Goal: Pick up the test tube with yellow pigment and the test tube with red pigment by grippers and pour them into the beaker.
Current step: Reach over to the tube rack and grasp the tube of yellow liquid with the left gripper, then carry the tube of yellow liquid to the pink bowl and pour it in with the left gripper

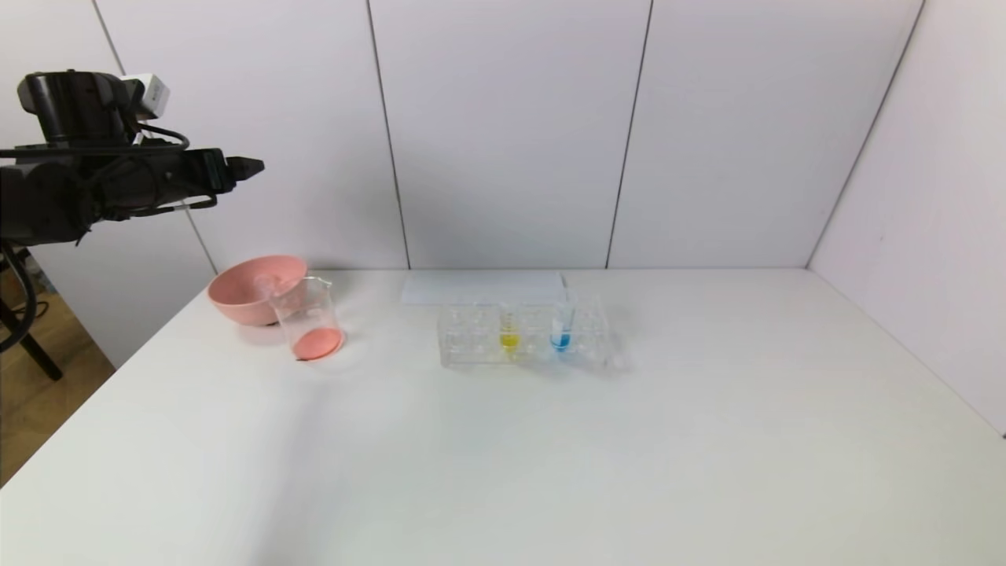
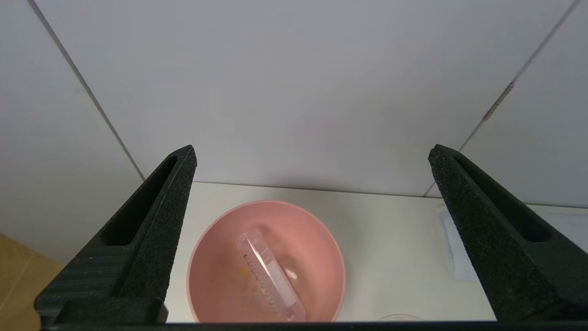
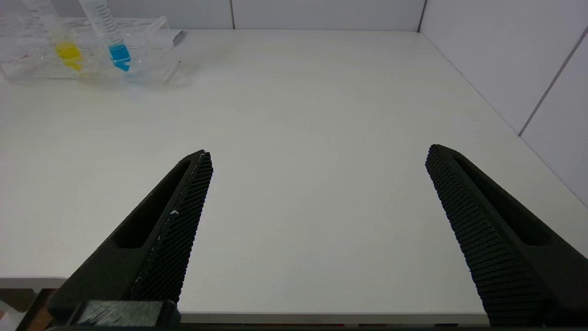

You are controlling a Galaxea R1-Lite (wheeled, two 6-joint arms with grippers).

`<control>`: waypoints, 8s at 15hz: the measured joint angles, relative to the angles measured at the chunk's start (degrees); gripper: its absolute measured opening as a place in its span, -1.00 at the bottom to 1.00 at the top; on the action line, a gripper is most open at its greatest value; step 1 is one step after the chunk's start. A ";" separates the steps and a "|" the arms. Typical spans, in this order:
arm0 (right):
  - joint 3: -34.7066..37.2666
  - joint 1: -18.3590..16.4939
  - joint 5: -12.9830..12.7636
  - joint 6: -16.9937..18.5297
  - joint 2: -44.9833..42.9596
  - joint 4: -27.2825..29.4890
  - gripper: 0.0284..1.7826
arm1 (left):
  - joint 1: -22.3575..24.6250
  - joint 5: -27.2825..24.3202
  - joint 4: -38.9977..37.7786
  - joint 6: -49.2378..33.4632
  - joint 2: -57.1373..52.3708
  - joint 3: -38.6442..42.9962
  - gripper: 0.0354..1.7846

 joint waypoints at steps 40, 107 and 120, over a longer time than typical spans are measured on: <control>-0.02 0.00 0.00 0.00 0.00 0.00 0.91 | -38.58 -2.60 -43.42 -0.02 -7.14 47.28 0.98; 0.00 0.00 0.00 -0.02 0.00 0.00 0.91 | -45.89 20.47 -44.35 2.34 9.07 30.45 -0.55; 0.00 0.00 0.00 0.00 0.00 0.00 0.91 | -45.58 20.38 -41.35 5.95 0.82 30.37 -0.55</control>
